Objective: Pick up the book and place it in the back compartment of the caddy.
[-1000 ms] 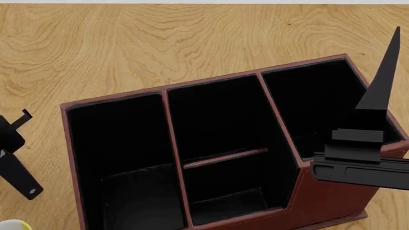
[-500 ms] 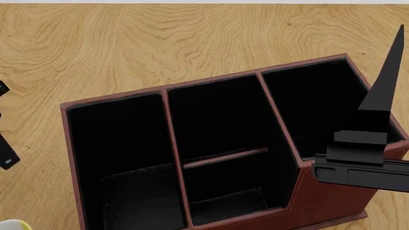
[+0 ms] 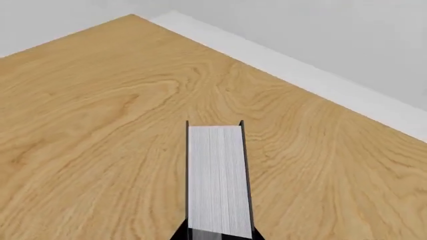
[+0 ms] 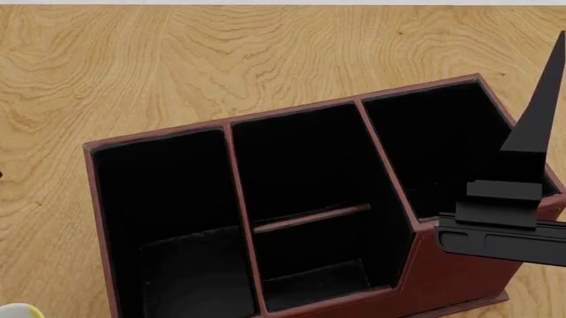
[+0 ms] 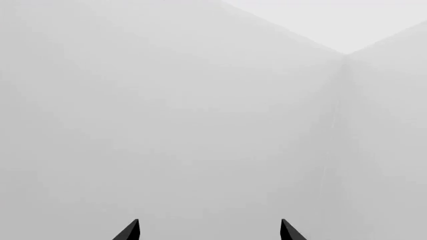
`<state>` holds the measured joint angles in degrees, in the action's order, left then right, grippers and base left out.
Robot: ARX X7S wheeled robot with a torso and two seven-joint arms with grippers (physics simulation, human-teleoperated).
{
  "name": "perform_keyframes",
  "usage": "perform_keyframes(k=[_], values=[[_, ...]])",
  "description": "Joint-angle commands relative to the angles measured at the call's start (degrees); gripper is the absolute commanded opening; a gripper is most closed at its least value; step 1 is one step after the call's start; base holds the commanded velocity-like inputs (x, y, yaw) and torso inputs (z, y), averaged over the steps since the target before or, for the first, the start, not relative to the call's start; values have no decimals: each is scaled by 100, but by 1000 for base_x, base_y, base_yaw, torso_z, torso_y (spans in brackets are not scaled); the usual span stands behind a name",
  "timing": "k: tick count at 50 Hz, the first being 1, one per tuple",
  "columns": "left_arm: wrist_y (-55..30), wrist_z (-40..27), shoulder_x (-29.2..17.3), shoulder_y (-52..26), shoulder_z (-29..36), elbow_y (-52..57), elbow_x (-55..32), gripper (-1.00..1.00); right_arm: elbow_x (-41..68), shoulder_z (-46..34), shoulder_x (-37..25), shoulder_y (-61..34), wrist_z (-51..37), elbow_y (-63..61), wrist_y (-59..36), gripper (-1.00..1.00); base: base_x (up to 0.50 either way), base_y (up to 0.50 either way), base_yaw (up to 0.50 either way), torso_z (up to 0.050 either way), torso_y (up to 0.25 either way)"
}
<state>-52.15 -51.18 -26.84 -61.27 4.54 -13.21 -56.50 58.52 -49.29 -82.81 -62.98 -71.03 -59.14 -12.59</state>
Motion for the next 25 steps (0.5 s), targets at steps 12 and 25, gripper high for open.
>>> perform_keyframes(k=[12,25], values=[[-861,918,-462,-968,655,628,-339,-100,-34,-56,-34,0,-23,-17,72,100,0,0,0,0,3],[-1293,1223,-571,-1514,791,802,-629,-100,-84,-127,-41,0,-34,-30,107,100,0,0,0,0,2]])
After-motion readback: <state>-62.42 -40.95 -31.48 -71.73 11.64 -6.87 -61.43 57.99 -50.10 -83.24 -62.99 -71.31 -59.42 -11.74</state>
